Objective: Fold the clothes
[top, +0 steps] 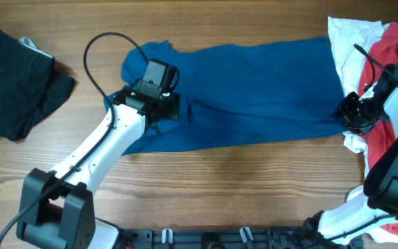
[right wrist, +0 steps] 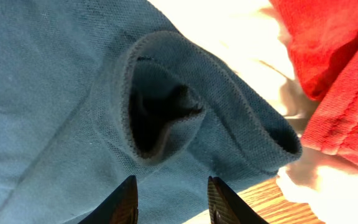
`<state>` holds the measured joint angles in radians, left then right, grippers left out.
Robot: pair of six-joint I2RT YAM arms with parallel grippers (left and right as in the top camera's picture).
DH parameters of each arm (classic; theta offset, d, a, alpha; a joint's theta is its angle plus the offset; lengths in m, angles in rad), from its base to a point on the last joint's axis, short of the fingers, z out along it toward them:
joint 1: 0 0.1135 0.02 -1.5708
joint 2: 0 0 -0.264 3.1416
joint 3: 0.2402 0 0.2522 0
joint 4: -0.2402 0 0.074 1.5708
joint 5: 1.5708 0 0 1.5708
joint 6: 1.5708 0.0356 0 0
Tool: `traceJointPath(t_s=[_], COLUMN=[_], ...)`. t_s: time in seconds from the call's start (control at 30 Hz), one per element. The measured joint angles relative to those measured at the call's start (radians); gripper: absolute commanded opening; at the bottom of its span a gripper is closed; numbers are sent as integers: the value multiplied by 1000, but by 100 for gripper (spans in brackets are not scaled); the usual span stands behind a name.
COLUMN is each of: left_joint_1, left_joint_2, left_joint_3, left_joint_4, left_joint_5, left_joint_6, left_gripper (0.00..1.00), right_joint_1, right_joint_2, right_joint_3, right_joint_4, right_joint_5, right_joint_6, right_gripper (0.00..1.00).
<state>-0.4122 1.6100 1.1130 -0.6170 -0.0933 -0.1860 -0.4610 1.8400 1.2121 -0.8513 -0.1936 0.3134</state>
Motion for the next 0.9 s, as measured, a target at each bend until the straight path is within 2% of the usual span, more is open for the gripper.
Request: traceJointPath(t_s=[0.13,0.3,0.37,0.4,0.43,0.5,0.73,0.9], left_joint_1=[-13,-68,-87,-96,-107,-124,-183,-219], left_joint_2=[1,59,71,72,72,72,83,159], left_joint_3=[-14,-45,-48,-48,-48,-48,-49,-49], left_joint_4=[-1,-8,-8,-8,-7,-7,57,124], left_joint_5=[45,69,77,78,81,85,96,101], left_joint_6=[-3,-9,-14,-14,-16,-23,-45,-46], left_gripper=[18,17,17,17,17,17,19,19], right_joint_1=[0,0,0,0,0,0,0,0], right_joint_2=[0,0,0,0,0,0,0,0], right_joint_3=[0,0,0,0,0,0,-1,-1], right_joint_4=[6,71,91,97,98,98,19,16], right_joint_5=[9,-11,-27,-36,-40,-46,-53,-8], right_joint_6=[0,4,4,2,3,0,0,0], right_gripper=[34,9,4,5,9,30,33,33])
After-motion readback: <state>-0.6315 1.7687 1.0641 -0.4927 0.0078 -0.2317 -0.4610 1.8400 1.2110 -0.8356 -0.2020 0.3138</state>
